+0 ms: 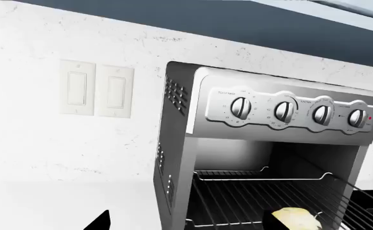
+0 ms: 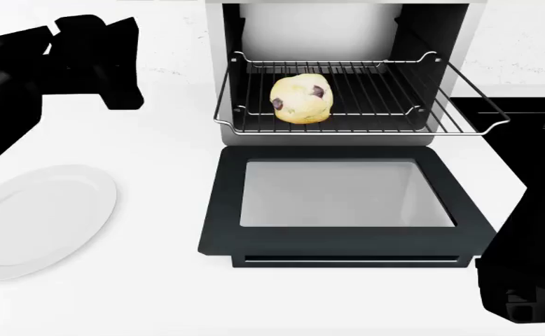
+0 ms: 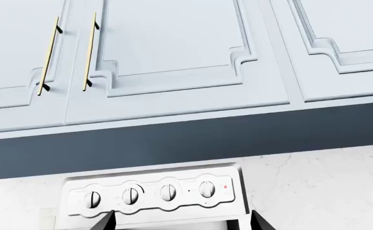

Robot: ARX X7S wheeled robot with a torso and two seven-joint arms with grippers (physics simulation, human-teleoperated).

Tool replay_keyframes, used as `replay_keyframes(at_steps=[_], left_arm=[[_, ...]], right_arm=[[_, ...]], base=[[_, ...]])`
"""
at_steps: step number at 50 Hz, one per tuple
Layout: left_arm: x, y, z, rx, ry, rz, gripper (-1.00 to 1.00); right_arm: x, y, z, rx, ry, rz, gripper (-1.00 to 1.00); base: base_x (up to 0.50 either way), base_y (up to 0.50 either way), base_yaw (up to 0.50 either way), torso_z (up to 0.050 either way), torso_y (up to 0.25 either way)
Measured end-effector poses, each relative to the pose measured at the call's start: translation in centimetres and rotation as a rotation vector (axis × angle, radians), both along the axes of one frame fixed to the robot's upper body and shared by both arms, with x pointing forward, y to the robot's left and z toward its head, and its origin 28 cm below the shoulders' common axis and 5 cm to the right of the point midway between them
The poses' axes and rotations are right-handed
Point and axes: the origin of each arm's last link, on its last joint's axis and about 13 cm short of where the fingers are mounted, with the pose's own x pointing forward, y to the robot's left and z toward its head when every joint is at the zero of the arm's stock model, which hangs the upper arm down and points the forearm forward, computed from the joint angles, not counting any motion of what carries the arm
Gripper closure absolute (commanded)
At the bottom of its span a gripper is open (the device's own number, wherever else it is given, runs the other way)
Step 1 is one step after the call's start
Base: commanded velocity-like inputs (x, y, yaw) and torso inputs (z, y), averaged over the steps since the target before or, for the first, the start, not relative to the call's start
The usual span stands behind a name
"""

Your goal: Place the scone on the top rack of the toaster oven.

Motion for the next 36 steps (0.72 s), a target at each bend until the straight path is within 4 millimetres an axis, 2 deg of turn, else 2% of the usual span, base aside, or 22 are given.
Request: replay_keyframes(at_steps=[16,36], left_arm=[[0.4,1.7,-2.3,-0.069,0.04,0.08,-1.0],[1.6,2.9,-7.1,-0.096,0.02,0.13,-1.0]], right_arm=[[0.0,0.1,0.0,-0.002,0.002,-0.005,-1.0],[-0.2,0.0,-0.2,-0.009,-0.001,-0.013,-1.0]], base=[[0.0,0.0,0.0,0.0,0.0],[0.0,0.0,0.0,0.0,0.0]])
